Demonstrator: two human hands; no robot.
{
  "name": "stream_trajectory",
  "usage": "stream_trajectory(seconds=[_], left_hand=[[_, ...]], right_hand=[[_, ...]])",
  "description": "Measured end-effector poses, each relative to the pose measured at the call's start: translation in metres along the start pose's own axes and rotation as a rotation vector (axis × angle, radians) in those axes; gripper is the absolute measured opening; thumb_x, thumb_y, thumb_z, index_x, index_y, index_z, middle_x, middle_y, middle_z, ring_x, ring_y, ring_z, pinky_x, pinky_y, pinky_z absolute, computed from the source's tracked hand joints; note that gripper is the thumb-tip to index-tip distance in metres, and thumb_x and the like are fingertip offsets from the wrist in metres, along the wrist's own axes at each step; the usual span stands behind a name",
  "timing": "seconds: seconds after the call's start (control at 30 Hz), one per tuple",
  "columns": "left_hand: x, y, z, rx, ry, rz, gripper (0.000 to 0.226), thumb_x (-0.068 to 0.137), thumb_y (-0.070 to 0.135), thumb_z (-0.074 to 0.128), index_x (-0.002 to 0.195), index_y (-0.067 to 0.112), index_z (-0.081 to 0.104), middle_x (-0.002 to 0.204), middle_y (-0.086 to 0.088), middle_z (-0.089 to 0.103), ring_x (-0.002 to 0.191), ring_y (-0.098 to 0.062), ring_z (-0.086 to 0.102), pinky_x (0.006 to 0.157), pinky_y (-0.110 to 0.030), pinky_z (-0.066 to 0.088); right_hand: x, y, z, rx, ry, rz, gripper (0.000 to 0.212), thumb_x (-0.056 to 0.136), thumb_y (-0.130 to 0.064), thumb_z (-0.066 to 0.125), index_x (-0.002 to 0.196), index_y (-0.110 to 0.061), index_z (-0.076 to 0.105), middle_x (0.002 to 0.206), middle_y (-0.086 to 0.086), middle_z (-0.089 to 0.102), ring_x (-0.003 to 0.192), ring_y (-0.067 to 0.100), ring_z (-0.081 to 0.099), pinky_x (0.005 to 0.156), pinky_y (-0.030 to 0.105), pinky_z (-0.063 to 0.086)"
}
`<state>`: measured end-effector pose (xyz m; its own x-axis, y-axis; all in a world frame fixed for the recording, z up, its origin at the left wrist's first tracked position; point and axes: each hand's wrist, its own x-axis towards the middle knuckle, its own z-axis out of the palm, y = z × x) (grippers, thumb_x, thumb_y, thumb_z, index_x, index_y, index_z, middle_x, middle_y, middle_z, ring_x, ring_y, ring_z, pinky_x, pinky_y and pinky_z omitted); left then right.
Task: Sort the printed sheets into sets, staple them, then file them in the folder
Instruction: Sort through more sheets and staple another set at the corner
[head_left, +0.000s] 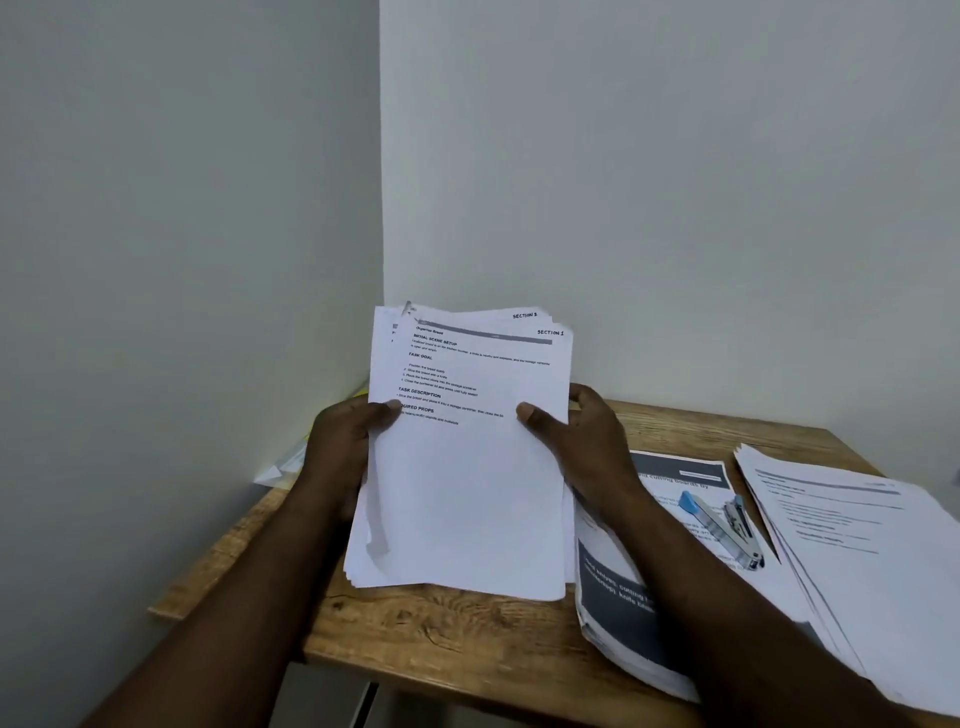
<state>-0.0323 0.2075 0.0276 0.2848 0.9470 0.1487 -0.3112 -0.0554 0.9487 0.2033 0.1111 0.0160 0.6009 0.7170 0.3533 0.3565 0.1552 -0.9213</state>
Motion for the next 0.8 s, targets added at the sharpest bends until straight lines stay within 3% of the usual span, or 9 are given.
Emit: stream_trajectory(seconds=[0.13,0.27,0.33,0.47,0.57,0.7,0.8], left_hand=[[0.001,-0.003,0.001,0.008,0.082,0.049,0.011,0.098,0.006,0.066,0.099,0.004,0.077,0.094,-0.011,0.081,0.074,-0.023,0.078,0.062,-0.027,0.061],[-0.015,0.003,0.001,-0.040,-0.013,-0.014,0.017,0.099,0.014,0.068,0.111,0.004,0.076,0.103,-0.013,0.081,0.090,-0.028,0.079,0.077,-0.035,0.065],[-0.022,0.005,-0.002,0.007,-0.117,-0.051,0.023,0.096,0.008,0.070,0.119,0.005,0.074,0.111,-0.013,0.079,0.100,-0.032,0.078,0.087,-0.041,0.063],[-0.027,0.027,-0.009,0.252,-0.098,0.024,0.030,0.087,0.013,0.080,0.117,0.013,0.076,0.113,-0.007,0.080,0.100,-0.026,0.078,0.089,-0.042,0.062],[-0.031,0.059,-0.011,0.253,-0.059,0.158,0.023,0.090,0.013,0.078,0.113,0.017,0.079,0.108,0.000,0.081,0.100,-0.023,0.078,0.092,-0.042,0.060],[-0.041,0.090,-0.013,0.250,-0.008,0.290,0.014,0.093,0.017,0.077,0.106,0.022,0.079,0.101,0.005,0.082,0.093,-0.016,0.078,0.084,-0.035,0.060],[-0.054,0.088,-0.015,0.325,0.043,0.357,0.010,0.093,0.030,0.079,0.103,0.026,0.079,0.099,0.010,0.081,0.093,-0.011,0.077,0.084,-0.036,0.060]], right_hand=[[-0.008,-0.002,-0.001,-0.029,-0.183,-0.055,0.054,0.074,-0.041,0.091,0.123,-0.031,0.071,0.116,-0.012,0.078,0.106,0.011,0.075,0.095,0.048,0.062],[-0.015,-0.008,0.001,-0.069,-0.139,-0.101,0.041,0.084,-0.029,0.089,0.122,-0.028,0.074,0.110,-0.012,0.079,0.100,0.007,0.075,0.092,0.046,0.063],[-0.016,-0.014,0.001,-0.102,-0.095,-0.113,0.037,0.084,-0.031,0.089,0.117,-0.024,0.074,0.106,-0.010,0.079,0.096,0.007,0.075,0.090,0.044,0.063],[-0.017,-0.040,0.005,0.016,-0.094,-0.102,0.038,0.077,-0.039,0.091,0.109,-0.024,0.075,0.102,-0.007,0.081,0.095,0.018,0.078,0.088,0.050,0.064],[-0.016,-0.069,0.009,0.184,-0.116,-0.088,0.034,0.083,-0.024,0.090,0.114,-0.020,0.075,0.105,-0.003,0.082,0.099,0.022,0.079,0.090,0.044,0.064],[-0.025,-0.107,0.018,0.478,-0.236,-0.095,0.037,0.093,-0.009,0.079,0.128,-0.011,0.070,0.121,0.008,0.078,0.112,0.027,0.075,0.096,0.042,0.061],[-0.039,-0.119,0.019,0.373,-0.174,-0.149,0.034,0.094,-0.015,0.079,0.126,-0.012,0.072,0.115,0.002,0.080,0.106,0.020,0.077,0.089,0.033,0.062]])
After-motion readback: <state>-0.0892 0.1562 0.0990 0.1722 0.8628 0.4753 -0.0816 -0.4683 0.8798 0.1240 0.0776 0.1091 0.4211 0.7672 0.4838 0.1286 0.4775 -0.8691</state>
